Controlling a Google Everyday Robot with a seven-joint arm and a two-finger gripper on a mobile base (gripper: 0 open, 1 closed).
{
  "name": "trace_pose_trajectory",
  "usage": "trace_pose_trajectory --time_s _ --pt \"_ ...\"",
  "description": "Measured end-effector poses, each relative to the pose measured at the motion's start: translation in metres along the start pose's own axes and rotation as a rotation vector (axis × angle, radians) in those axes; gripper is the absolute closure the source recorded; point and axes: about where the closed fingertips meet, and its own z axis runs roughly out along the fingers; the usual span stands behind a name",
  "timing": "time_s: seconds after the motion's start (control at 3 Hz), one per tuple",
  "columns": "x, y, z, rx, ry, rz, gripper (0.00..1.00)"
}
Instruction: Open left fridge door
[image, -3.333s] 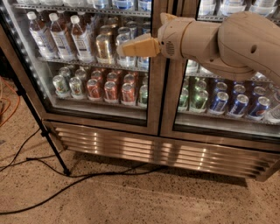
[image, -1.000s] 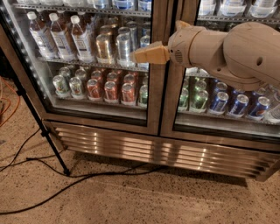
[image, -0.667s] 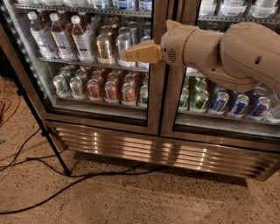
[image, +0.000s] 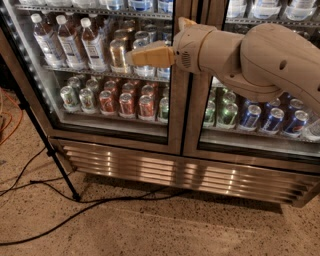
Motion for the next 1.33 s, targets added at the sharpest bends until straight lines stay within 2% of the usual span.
trace_pose_trajectory --time_s 0.67,1.0,1.33 --pt "0.007 -0.007 0.000 0.033 0.019 -0.038 0.00" --pt "0.014 -0.027 -0.002 0.092 0.047 -0.063 0.00" --pt "0.014 -0.027 -0.002 0.103 0.050 -0.067 0.00"
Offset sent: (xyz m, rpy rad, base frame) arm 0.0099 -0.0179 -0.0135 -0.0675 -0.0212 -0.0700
